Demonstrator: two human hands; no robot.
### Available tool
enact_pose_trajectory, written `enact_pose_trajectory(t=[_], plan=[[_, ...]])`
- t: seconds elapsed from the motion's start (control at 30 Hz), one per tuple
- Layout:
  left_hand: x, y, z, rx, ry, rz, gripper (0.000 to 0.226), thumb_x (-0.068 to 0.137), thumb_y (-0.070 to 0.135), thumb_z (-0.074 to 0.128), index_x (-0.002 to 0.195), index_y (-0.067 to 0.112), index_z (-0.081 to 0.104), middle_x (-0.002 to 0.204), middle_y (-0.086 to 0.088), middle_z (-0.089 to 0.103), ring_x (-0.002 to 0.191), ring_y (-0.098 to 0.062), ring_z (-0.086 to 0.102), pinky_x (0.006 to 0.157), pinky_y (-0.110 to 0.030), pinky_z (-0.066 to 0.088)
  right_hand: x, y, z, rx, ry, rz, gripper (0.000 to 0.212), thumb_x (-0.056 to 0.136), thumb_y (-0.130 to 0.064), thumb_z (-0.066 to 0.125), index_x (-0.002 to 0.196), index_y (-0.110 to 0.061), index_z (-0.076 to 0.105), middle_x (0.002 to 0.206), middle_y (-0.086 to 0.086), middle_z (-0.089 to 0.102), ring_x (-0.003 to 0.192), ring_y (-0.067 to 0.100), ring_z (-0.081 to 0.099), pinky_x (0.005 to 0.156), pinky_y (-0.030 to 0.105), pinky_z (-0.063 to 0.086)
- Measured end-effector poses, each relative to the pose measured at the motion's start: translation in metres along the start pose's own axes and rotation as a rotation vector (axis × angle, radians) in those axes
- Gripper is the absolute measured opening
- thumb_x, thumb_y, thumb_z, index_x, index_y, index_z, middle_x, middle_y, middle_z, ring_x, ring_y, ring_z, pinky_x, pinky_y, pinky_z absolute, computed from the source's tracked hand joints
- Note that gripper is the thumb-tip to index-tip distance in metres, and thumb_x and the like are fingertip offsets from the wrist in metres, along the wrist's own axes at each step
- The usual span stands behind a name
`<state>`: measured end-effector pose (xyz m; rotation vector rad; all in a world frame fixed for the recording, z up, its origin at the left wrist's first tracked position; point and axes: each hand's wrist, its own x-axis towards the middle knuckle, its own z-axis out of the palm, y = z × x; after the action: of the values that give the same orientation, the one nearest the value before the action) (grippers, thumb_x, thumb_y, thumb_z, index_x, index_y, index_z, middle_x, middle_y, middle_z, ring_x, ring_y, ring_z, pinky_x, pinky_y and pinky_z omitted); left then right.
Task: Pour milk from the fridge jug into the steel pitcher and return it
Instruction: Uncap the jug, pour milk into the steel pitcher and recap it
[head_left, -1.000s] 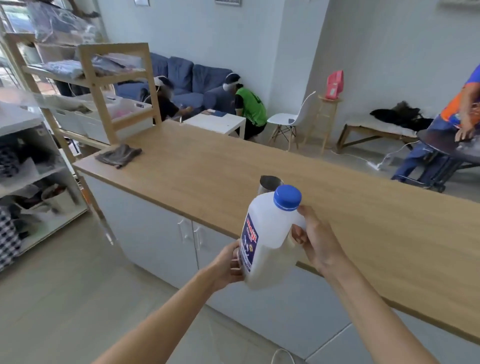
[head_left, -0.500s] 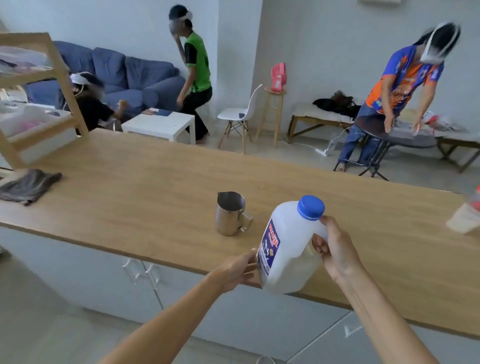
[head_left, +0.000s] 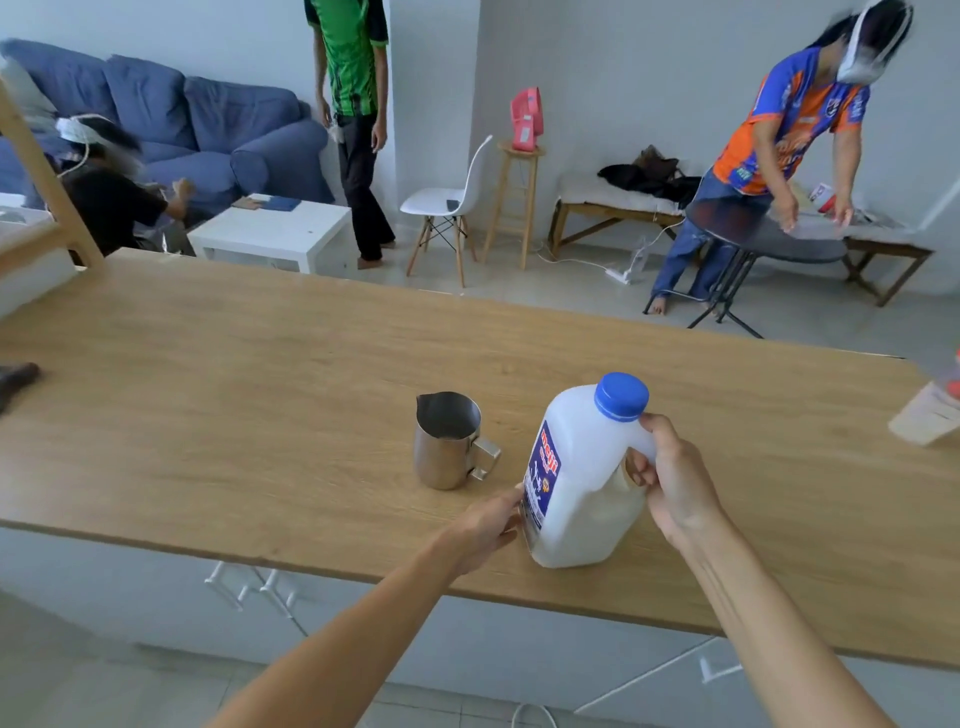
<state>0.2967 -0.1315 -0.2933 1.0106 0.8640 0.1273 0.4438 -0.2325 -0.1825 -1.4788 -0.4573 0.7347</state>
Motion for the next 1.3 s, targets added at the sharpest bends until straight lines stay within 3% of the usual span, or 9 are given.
enact_pose_trajectory(t=[0.17, 0.3, 0.53, 0.7, 0.77, 0.87, 1.03, 1.2, 1.3], plan=[[0.006, 0.006, 0.000, -0.028, -0.024, 0.023, 0.045, 0.101, 0.041, 0.033, 0.141, 0.022, 0.042, 0.140, 0.007, 0.051, 0.132, -0.010, 0.042, 0.114, -0.032, 0.026, 0.017, -0.003, 0.005, -0.006, 0.006, 0.002, 0.035, 0.083, -0.030, 0.055, 0.055, -0.018, 0.036, 0.044, -0.005, 0.031, 0.041, 0.007, 0.027, 0.052, 0.029, 0.021], [0.010, 0.008, -0.002, -0.010, -0.042, 0.017, 0.049, 0.100, 0.044, 0.035, 0.144, 0.021, 0.038, 0.140, 0.008, 0.048, 0.137, -0.011, 0.035, 0.117, -0.035, 0.020, 0.027, -0.005, 0.001, -0.049, -0.039, 0.007, 0.034, 0.070, -0.040, 0.057, 0.054, -0.019, 0.036, 0.046, -0.004, 0.031, 0.043, 0.010, 0.028, 0.054, 0.030, 0.022], [-0.003, 0.019, 0.002, 0.072, 0.024, 0.065, 0.048, 0.099, 0.043, 0.039, 0.141, 0.019, 0.042, 0.122, 0.012, 0.053, 0.122, -0.007, 0.042, 0.110, -0.033, 0.029, 0.032, 0.003, -0.015, 0.019, -0.215, 0.033, 0.038, 0.074, -0.043, 0.057, 0.048, -0.020, 0.042, 0.047, -0.002, 0.035, 0.046, 0.011, 0.033, 0.056, 0.031, 0.025], [-0.046, 0.062, 0.012, 0.297, 0.170, 0.404, 0.021, 0.097, 0.040, 0.046, 0.111, 0.037, 0.061, 0.113, 0.020, 0.065, 0.105, 0.003, 0.058, 0.089, -0.013, 0.042, 0.033, 0.018, -0.019, 0.041, -0.258, 0.013, 0.048, 0.074, -0.055, 0.054, 0.049, -0.017, 0.038, 0.048, 0.003, 0.034, 0.050, 0.014, 0.036, 0.061, 0.033, 0.027], [-0.062, 0.086, 0.021, 0.400, 0.157, 0.545, 0.028, 0.095, 0.039, 0.049, 0.120, 0.031, 0.059, 0.114, 0.017, 0.067, 0.107, 0.007, 0.059, 0.086, -0.006, 0.043, 0.034, 0.020, -0.019, 0.017, -0.249, 0.023, 0.052, 0.072, -0.061, 0.053, 0.046, -0.018, 0.038, 0.047, 0.001, 0.035, 0.050, 0.013, 0.037, 0.060, 0.032, 0.027], [-0.080, 0.119, 0.037, 0.607, 0.155, 0.654, 0.044, 0.095, 0.042, 0.049, 0.137, 0.028, 0.048, 0.135, 0.009, 0.055, 0.125, -0.002, 0.049, 0.103, -0.025, 0.040, 0.035, 0.022, -0.017, 0.059, -0.191, 0.029, 0.049, 0.070, -0.063, 0.059, 0.047, -0.022, 0.043, 0.048, -0.002, 0.036, 0.049, 0.012, 0.035, 0.059, 0.031, 0.027], [-0.086, 0.152, 0.062, 0.972, 0.135, 0.781, 0.047, 0.097, 0.029, 0.052, 0.142, 0.019, 0.042, 0.137, 0.003, 0.054, 0.124, -0.012, 0.052, 0.104, -0.032, 0.043, 0.031, 0.025, -0.010, 0.007, -0.038, 0.040, 0.052, 0.067, -0.066, 0.059, 0.042, -0.023, 0.040, 0.046, -0.003, 0.035, 0.046, 0.012, 0.033, 0.060, 0.033, 0.025], [-0.077, 0.165, 0.066, 1.363, 0.138, 0.889, 0.044, 0.098, 0.028, 0.049, 0.138, 0.009, 0.045, 0.130, -0.007, 0.050, 0.113, -0.021, 0.050, 0.094, -0.018, 0.033, 0.026, 0.028, -0.006, -0.004, 0.067, 0.024, 0.056, 0.067, -0.066, 0.058, 0.041, -0.023, 0.033, 0.047, -0.003, 0.033, 0.047, 0.013, 0.031, 0.061, 0.033, 0.025], [-0.073, 0.169, 0.065, 1.596, 0.158, 1.013, 0.044, 0.099, 0.030, 0.046, 0.133, 0.003, 0.047, 0.126, -0.011, 0.050, 0.113, -0.024, 0.047, 0.098, -0.023, 0.028, 0.025, 0.028, -0.002, 0.013, 0.100, 0.013, 0.057, 0.066, -0.065, 0.059, 0.048, -0.020, 0.030, 0.048, -0.001, 0.030, 0.048, 0.013, 0.029, 0.059, 0.032, 0.025]])
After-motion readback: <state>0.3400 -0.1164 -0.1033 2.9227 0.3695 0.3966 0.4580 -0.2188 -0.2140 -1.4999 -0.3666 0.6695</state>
